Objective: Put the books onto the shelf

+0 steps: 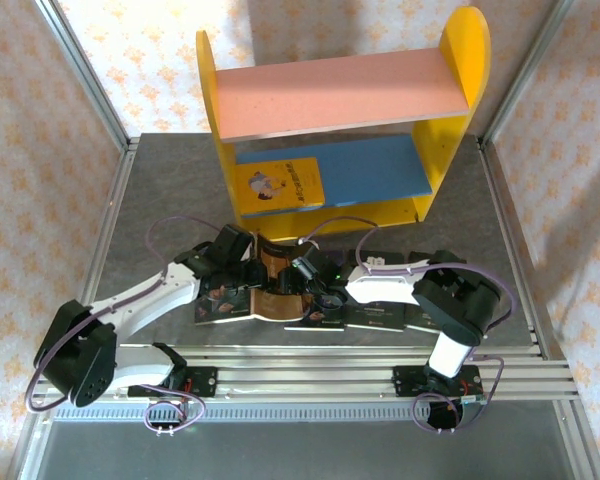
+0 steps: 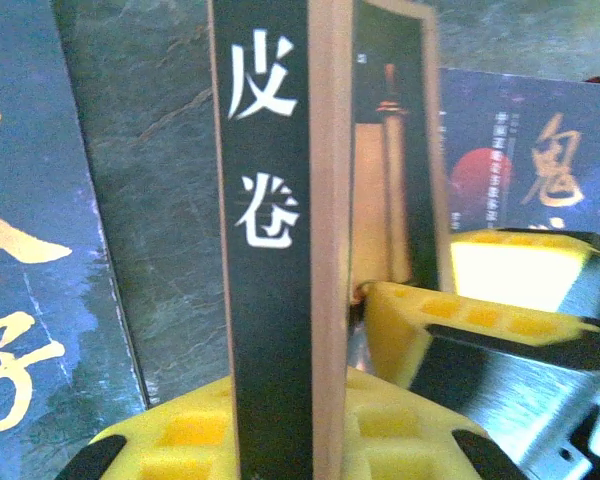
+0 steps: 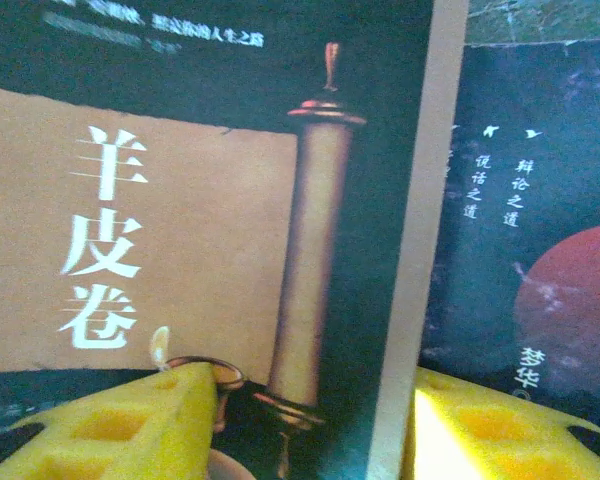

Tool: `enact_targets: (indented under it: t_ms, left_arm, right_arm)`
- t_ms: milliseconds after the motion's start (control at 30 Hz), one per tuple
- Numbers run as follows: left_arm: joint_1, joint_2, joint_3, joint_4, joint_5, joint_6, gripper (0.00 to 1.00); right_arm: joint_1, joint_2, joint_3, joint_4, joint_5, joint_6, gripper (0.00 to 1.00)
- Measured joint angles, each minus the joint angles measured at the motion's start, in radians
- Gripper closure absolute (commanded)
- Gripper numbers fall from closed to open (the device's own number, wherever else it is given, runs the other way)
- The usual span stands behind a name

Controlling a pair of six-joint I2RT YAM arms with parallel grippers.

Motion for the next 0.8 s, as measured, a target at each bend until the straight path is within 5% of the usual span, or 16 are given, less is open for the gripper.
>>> enact_targets:
  t_ms: [300,500,800]
  left_arm:
    - [-0.034,-0.229,0.006,-0.033,0.012,0.074,1.00]
    - [-0.069,-0.404,0.043,-0.009,0.016,0.080,1.00]
    - [-0.091,-0.422,0.110,0.110,0.008,0.072,1.00]
  right_arm:
    - [-0.056,-0.111,-0.077,-0.053,-0.029,0.024,0.45]
    - [-0.118,-0.371,-0.129,-0.168,-0.012,0.046,0.38]
    - [-0.175,-0.795,-0.143,-0.229,0.101,0.055,0.31]
